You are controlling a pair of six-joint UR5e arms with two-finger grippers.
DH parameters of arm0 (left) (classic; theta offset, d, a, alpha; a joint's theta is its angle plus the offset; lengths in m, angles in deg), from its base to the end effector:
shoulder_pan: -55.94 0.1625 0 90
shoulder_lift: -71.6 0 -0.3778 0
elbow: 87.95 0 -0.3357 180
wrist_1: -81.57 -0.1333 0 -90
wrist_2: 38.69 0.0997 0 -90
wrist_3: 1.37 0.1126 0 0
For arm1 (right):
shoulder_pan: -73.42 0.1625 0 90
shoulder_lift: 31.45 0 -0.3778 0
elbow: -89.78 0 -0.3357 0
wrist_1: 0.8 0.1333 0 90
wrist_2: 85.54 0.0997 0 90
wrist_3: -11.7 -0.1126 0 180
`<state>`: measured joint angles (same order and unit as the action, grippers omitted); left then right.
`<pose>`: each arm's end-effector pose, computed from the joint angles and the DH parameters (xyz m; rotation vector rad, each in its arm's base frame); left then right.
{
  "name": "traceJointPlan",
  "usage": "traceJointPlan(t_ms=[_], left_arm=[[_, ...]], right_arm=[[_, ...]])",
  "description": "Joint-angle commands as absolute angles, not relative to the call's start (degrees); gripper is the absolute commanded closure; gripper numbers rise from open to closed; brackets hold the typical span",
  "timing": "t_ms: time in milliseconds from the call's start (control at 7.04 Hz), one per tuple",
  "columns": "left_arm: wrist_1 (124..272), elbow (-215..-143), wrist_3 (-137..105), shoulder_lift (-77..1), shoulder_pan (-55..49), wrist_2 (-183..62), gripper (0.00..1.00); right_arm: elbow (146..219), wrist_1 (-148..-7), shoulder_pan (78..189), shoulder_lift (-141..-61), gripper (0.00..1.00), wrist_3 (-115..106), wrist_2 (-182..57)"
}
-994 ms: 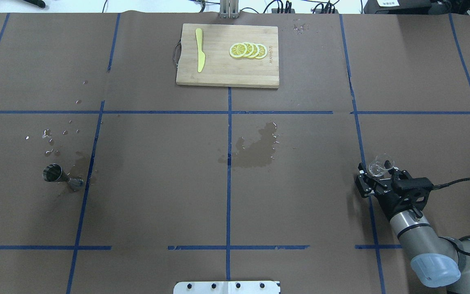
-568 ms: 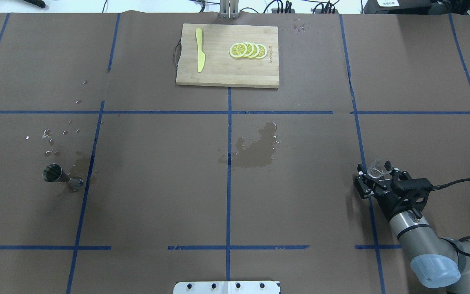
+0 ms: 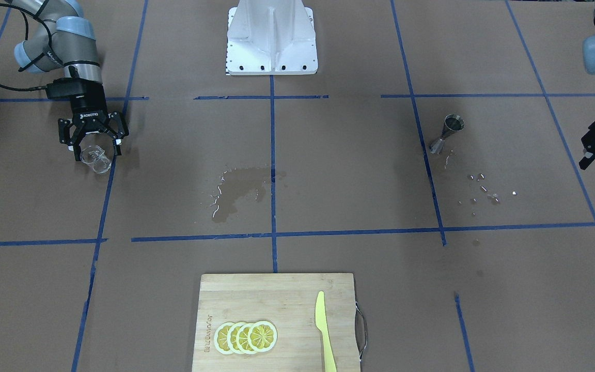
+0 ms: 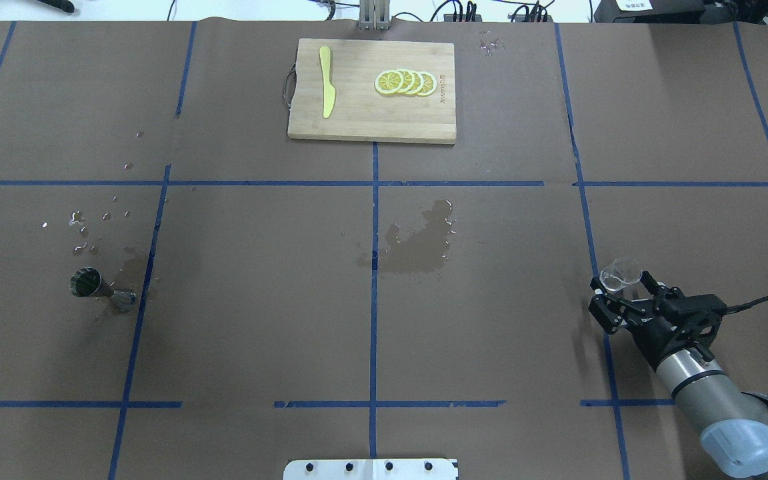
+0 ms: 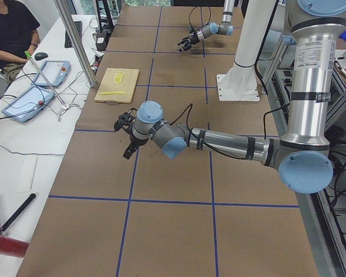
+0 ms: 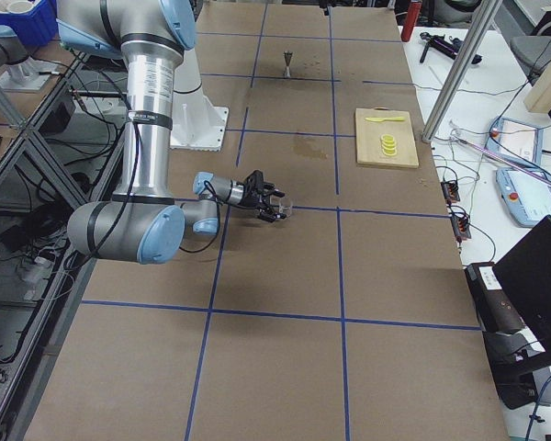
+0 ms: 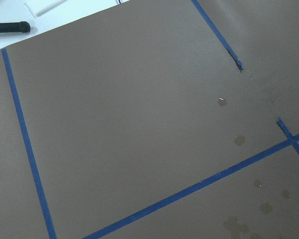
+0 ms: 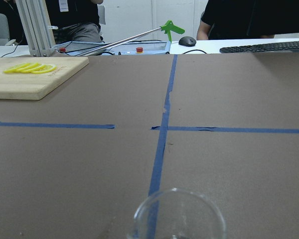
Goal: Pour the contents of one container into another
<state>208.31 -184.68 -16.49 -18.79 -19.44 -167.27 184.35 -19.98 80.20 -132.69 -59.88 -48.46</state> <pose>0.0572 -0.4693 0.4931 0.5469 0.8069 0.2495 -0.3355 -0.2646 0.5119 1.0208 -0.8250 0.3426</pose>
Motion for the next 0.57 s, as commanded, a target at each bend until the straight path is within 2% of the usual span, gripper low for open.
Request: traceJointPlan(t_ms=[0, 284, 426], left_arm=[[208.31, -184.8, -16.49, -18.75, -19.81, -167.27, 0.0], [208.31, -184.54, -16.49, -18.75, -19.82, -167.19, 0.0], [208.4, -184.11, -16.4, -18.75, -19.73, -167.19, 0.0]], right_arm=[[190.48, -15.74, 80.1, -139.53, 0.01, -59.84, -41.53], [195.67, -15.65, 80.63, -144.54, 0.01, -59.84, -33.38], [196.82, -15.65, 84.72, -145.96, 0.0, -59.84, -27.07]])
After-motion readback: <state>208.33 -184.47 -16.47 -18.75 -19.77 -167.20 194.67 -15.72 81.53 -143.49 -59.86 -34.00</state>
